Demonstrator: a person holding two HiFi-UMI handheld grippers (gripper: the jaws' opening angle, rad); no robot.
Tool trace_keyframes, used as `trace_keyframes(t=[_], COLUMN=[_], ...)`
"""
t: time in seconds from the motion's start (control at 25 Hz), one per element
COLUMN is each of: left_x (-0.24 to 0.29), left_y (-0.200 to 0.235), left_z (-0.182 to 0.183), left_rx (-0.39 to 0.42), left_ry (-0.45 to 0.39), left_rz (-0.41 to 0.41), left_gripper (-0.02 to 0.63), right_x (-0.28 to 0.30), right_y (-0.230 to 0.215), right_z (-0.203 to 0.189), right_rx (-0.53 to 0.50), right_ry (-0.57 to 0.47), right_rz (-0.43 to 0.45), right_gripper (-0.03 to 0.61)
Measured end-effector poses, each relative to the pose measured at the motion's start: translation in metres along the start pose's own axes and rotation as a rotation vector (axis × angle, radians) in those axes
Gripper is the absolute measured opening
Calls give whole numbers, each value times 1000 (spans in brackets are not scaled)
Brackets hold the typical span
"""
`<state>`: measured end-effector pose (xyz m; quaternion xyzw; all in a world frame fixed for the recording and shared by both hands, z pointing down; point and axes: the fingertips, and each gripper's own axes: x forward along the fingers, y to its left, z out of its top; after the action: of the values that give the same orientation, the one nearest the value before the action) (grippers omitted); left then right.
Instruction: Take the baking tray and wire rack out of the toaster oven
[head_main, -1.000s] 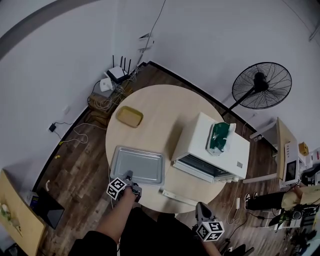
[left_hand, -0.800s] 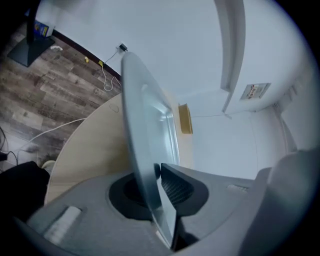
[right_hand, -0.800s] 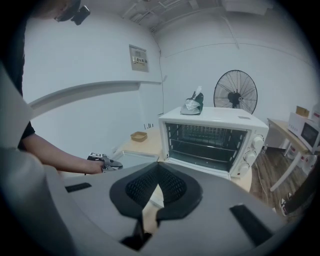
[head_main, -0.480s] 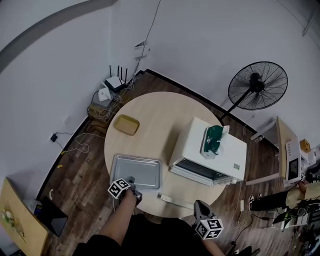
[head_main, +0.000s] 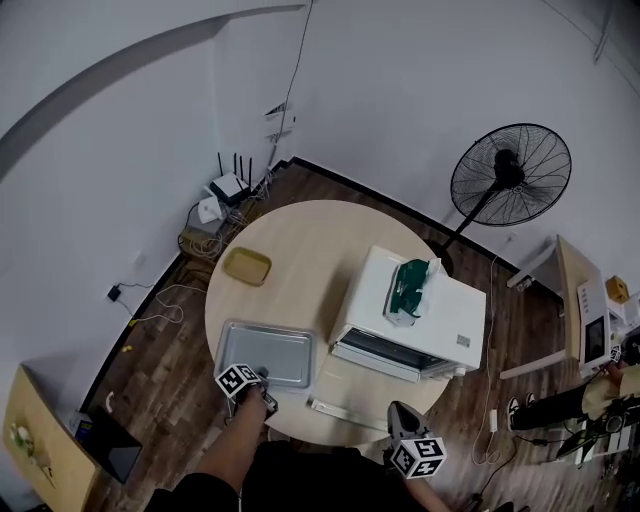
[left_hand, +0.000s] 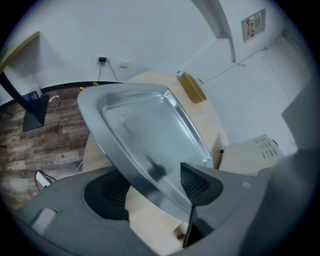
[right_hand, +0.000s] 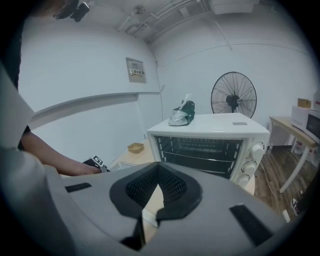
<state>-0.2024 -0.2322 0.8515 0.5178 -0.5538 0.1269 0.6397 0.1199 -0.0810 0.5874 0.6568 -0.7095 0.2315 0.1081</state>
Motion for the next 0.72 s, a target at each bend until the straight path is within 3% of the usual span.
trace_keyframes(t=[0.24,0.36,0.48,0.72], left_x=[-12,-20,-27,-39], left_y=[11,4,-14,-75], left_z=[-16,-23,-34,-53], left_rx=[36,56,39,-1], left_ry=[8,-8,-32,-137], left_rz=[79,67,16,-167], left_gripper=[304,304,304,304], right_x=[-11,-18,-25,-36], right_y=[-27,-48,-66,-100], right_z=[-3,-5,-11,-12], right_rx=[18,42,67,97], right_ry=[-20,-27,-28,-51], right_rz=[26,24,22,42], right_gripper=[-9,-9,-9,-10])
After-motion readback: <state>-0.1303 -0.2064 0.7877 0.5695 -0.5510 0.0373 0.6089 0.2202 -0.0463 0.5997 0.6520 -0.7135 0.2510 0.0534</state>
